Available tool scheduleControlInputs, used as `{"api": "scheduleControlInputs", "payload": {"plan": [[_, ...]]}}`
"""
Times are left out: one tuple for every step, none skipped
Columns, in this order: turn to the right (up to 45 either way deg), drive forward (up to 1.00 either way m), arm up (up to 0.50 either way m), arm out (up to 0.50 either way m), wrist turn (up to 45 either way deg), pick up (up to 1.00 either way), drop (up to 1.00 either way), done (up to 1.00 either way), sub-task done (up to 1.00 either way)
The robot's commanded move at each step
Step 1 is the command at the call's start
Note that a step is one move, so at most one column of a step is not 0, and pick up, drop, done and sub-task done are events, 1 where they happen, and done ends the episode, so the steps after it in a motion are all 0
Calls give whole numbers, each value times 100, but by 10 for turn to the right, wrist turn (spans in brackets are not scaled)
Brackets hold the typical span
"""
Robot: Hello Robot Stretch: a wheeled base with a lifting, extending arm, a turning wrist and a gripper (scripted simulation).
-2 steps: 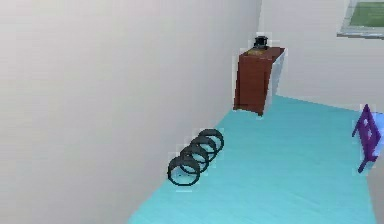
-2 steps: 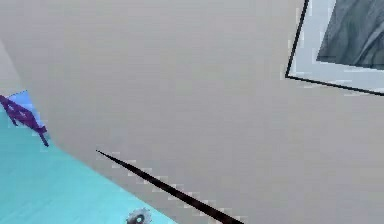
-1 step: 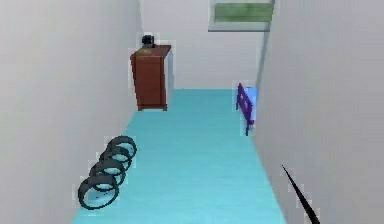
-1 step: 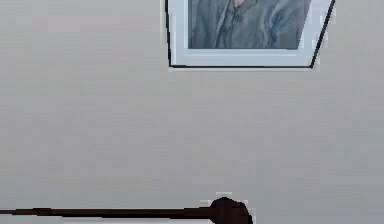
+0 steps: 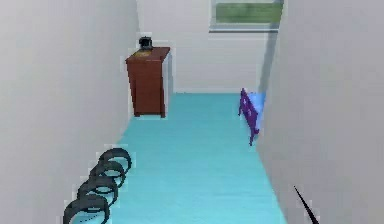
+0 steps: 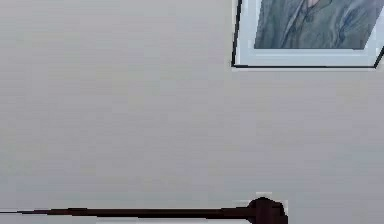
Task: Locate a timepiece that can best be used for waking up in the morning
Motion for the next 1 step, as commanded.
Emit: {"api": "scheduleControlInputs", "payload": {"plan": [[0, 100, 0, 0, 0, 0, 0, 0, 0]]}}
